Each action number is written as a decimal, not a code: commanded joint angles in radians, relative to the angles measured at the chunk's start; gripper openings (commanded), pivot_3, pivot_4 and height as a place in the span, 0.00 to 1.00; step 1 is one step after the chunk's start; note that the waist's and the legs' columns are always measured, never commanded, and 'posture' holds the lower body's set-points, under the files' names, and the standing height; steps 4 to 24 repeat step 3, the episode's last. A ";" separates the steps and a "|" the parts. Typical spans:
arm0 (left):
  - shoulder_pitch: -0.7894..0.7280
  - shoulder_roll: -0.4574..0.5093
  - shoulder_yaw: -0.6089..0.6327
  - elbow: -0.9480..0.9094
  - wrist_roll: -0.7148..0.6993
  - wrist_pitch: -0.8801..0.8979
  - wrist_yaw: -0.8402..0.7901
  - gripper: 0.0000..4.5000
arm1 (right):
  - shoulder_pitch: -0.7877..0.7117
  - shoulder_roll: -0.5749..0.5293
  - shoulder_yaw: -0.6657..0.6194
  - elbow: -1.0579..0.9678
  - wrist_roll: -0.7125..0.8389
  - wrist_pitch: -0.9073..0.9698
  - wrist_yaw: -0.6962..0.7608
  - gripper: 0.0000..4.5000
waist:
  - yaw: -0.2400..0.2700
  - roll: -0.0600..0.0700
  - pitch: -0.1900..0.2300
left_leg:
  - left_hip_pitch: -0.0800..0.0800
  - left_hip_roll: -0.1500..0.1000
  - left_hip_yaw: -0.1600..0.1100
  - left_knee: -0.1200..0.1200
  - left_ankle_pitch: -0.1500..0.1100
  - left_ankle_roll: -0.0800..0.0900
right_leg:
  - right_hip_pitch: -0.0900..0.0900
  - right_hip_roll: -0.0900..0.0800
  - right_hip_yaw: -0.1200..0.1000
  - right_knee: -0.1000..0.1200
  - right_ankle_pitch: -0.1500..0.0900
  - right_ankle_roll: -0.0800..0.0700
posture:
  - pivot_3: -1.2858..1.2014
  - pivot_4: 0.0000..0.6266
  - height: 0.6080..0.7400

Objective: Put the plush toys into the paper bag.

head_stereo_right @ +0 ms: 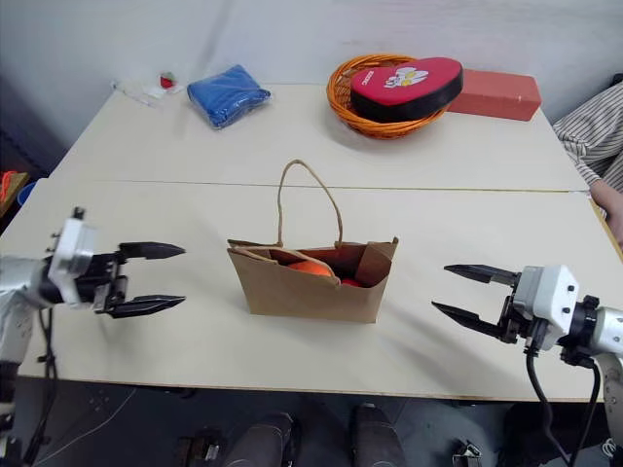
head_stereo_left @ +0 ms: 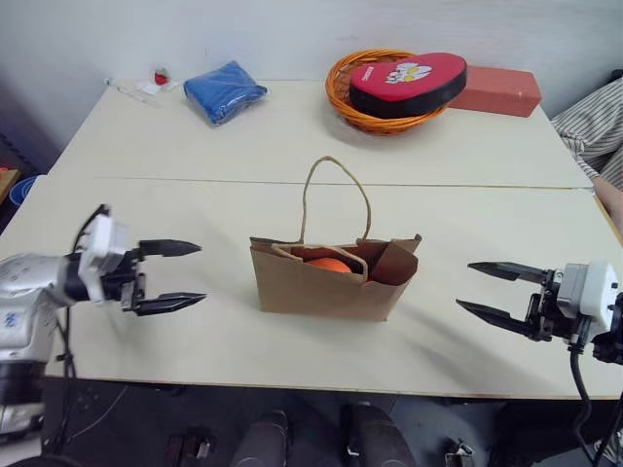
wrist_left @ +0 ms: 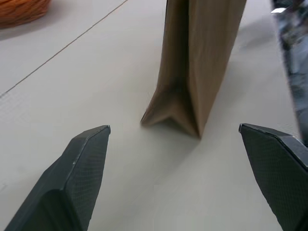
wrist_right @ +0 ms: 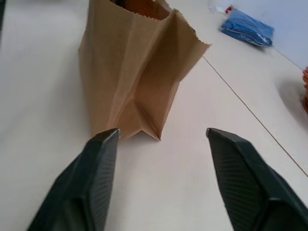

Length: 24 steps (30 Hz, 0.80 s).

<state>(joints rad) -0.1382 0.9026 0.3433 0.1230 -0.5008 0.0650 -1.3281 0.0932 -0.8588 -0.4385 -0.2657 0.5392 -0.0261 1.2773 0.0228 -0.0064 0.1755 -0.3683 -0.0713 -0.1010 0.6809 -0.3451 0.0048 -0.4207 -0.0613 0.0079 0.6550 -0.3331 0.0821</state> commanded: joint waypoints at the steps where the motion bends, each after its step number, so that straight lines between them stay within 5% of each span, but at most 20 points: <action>1: 0.103 0.006 0.119 -0.084 0.016 -0.044 0.065 1.00 | -0.038 -0.016 0.009 0.036 0.015 -0.031 0.041 0.95 | 0.002 0.000 0.000 | 0.000 0.000 0.000 0.000 0.000 0.000 | 0.000 0.000 0.000 0.000 0.000 0.000 | 0.52 0.24 1.00; 24: 0.146 0.001 0.148 -0.105 0.009 -0.051 0.078 1.00 | -0.054 -0.022 0.029 0.058 0.007 -0.033 0.059 0.99 | 0.004 0.000 0.000 | 0.001 0.000 0.000 0.000 0.000 0.000 | 0.002 0.000 -0.001 -0.001 0.000 0.000 | 0.52 0.24 1.00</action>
